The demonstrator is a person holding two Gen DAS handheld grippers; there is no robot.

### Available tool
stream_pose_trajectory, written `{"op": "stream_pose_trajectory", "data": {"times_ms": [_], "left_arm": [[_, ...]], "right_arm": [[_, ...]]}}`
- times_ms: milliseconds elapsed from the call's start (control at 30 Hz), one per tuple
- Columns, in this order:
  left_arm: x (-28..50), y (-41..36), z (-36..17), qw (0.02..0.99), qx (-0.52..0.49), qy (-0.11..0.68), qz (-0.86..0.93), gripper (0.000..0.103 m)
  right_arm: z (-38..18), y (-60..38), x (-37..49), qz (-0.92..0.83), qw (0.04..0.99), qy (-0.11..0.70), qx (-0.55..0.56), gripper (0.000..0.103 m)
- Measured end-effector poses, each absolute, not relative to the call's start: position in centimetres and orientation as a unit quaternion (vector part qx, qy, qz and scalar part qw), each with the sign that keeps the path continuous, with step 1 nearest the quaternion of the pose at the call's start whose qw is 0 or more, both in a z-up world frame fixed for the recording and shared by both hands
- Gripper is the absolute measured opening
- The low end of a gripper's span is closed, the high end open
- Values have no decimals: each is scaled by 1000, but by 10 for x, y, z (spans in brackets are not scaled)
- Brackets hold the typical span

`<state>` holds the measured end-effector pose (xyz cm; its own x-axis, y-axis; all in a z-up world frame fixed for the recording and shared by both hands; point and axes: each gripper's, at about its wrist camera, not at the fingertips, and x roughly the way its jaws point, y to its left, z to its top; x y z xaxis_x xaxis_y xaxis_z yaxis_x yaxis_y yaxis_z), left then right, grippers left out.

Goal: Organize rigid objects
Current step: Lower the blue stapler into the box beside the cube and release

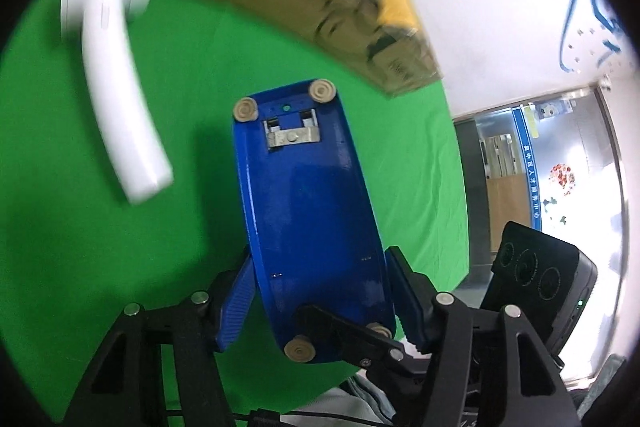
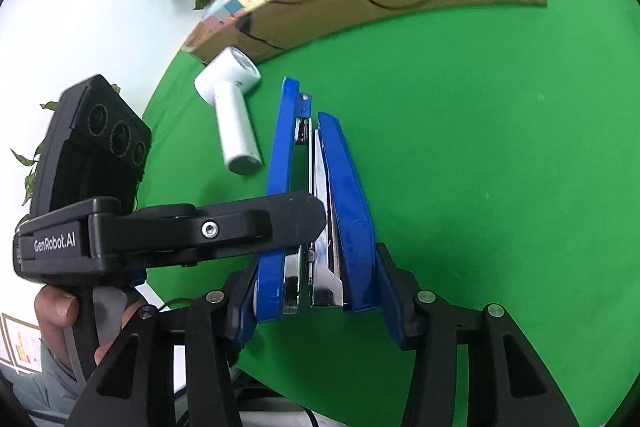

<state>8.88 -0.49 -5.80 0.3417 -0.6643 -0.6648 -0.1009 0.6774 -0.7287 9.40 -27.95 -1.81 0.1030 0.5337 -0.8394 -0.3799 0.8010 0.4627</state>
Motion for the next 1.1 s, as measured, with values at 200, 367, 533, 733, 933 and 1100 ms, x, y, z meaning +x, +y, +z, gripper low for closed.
{"op": "stream_pose_trajectory", "data": {"times_ms": [200, 367, 533, 733, 933, 1100], "left_arm": [[111, 20, 11, 808, -297, 469, -197, 60], [138, 49, 51, 839, -260, 441, -183, 59], [165, 79, 78, 851, -243, 431, -173, 59], [221, 109, 94, 847, -229, 447, -173, 59], [289, 144, 69, 815, -251, 493, -176, 59], [330, 158, 23, 780, -264, 540, -176, 59]], "right_arm": [[38, -247, 108, 327, 799, 502, 50, 48], [71, -210, 129, 331, 822, 462, 34, 48], [95, -167, 159, 342, 828, 444, 27, 47], [114, -112, 218, 336, 825, 453, 34, 47], [98, -71, 289, 324, 804, 497, 32, 47], [58, -54, 333, 306, 778, 547, 41, 47]]}}
